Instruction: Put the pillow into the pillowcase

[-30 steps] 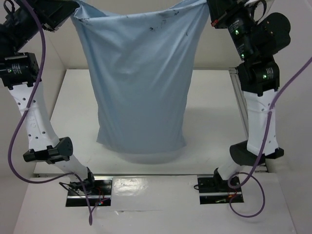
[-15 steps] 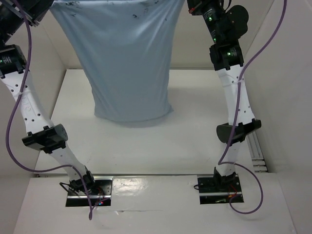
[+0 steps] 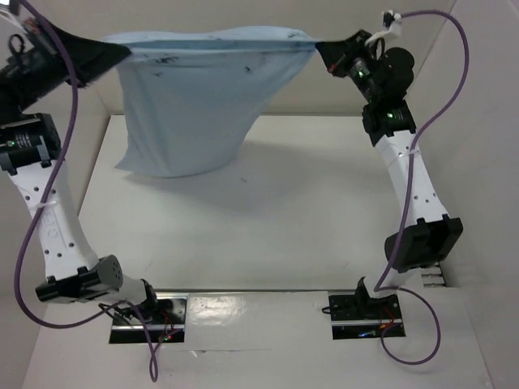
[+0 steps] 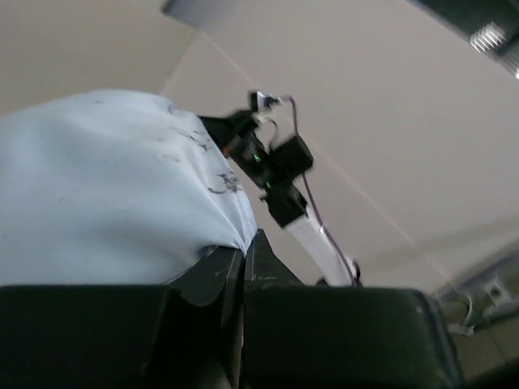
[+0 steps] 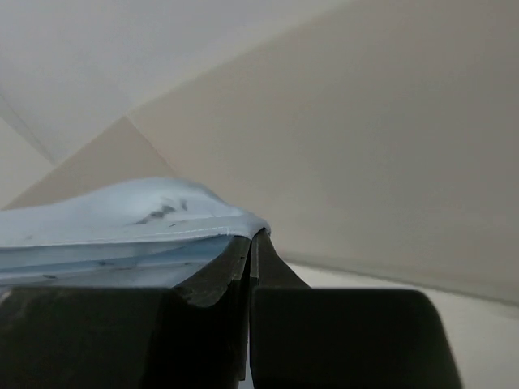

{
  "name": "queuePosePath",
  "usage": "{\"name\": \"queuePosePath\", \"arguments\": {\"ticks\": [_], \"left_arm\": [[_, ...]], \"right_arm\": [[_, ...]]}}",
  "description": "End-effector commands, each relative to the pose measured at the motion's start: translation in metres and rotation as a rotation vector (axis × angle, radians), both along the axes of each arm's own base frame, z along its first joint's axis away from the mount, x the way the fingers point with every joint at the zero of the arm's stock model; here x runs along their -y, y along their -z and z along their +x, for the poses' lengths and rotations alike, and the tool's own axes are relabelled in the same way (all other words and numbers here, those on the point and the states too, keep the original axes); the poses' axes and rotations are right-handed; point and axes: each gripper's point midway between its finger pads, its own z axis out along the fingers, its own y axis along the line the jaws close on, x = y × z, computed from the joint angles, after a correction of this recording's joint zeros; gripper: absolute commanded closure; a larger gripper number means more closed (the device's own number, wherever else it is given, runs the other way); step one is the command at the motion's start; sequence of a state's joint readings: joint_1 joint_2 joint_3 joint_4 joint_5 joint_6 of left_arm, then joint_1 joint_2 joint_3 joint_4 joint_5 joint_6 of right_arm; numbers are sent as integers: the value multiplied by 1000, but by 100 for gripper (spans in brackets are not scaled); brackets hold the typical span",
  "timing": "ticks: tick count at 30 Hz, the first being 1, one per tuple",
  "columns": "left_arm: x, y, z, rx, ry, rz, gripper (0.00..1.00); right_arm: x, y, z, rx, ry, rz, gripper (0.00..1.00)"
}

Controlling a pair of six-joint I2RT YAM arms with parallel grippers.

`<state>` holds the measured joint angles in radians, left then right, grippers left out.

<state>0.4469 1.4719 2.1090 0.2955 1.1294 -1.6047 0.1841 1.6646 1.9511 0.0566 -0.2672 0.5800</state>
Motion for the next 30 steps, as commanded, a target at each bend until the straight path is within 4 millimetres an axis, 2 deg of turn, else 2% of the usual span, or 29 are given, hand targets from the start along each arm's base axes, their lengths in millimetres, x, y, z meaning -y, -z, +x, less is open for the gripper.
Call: {"name": "queuePosePath", "arguments": {"ticks": [1, 2, 3, 4, 5, 6, 7, 9, 10, 11, 12, 13, 15, 16, 17, 18, 19, 20, 21, 22, 23, 24, 25, 26, 27, 28, 29, 30], "left_arm": [[47, -1, -45, 167, 17, 150, 87], [59, 1, -57, 182, 37, 168, 67], [65, 7, -59, 188, 48, 181, 48], [67, 18, -55, 148, 66, 170, 34], [69, 18, -62, 165, 65, 174, 9], [69, 23, -60, 164, 73, 187, 0], [71, 26, -62, 157, 84, 185, 0], [71, 32, -61, 150, 90, 192, 0], [68, 40, -51, 117, 81, 177, 0], [70, 46, -47, 100, 90, 178, 2], [69, 52, -42, 76, 90, 176, 4], [68, 66, -28, 44, 88, 179, 9], [69, 92, -11, -53, 96, 172, 11], [69, 104, -2, -78, 79, 176, 11], [75, 130, 9, -153, 113, 174, 12], [81, 146, 11, -202, 136, 180, 12], [89, 162, 14, -214, 140, 211, 12], [93, 184, 22, -278, 146, 224, 12], [98, 198, 23, -310, 141, 243, 9], [101, 218, 22, -390, 129, 265, 7], [106, 235, 28, -400, 72, 328, 5], [107, 245, 29, -416, 47, 367, 0], [109, 259, 32, -446, 18, 410, 0], [107, 288, 33, -516, -43, 487, 0], [107, 301, 33, -550, -58, 509, 0], [107, 313, 34, -568, -71, 533, 0], [104, 321, 33, -582, -99, 548, 0], [104, 336, 29, -620, -101, 560, 0]], "right_arm": [[103, 92, 26, -221, 237, 30, 100], [116, 116, 27, -278, 251, 33, 100], [129, 142, 29, -345, 267, 44, 100], [152, 167, 29, -411, 301, 48, 100], [159, 202, 27, -487, 302, 49, 100], [163, 213, 23, -523, 292, 50, 100], [171, 243, 25, -609, 305, 46, 100], [169, 265, 24, -688, 271, 30, 100], [166, 298, 20, -795, 240, -5, 100], [165, 296, 22, -815, 221, -23, 97], [165, 308, 19, -865, 215, -42, 89], [160, 324, 11, -931, 195, -76, 65], [158, 340, 2, -982, 205, -114, 44], [165, 349, -1, -1010, 245, -135, 34], [162, 353, -14, -1033, 256, -159, 26], [164, 353, -18, -1033, 273, -163, 19], [161, 354, -25, -1035, 267, -191, 16], [159, 347, -35, -1027, 280, -211, 14], [158, 342, -39, -1012, 295, -231, 9], [162, 336, -43, -997, 345, -267, 7], [156, 328, -54, -987, 365, -306, 4], [156, 330, -61, -993, 389, -341, 3], [164, 327, -66, -996, 453, -364, 2], [161, 328, -79, -1006, 465, -401, 2], [164, 324, -84, -1003, 495, -414, 0], [179, 326, -93, -1022, 600, -456, 0], [183, 324, -99, -1012, 653, -479, 0], [178, 319, -112, -990, 690, -522, 0]]}}
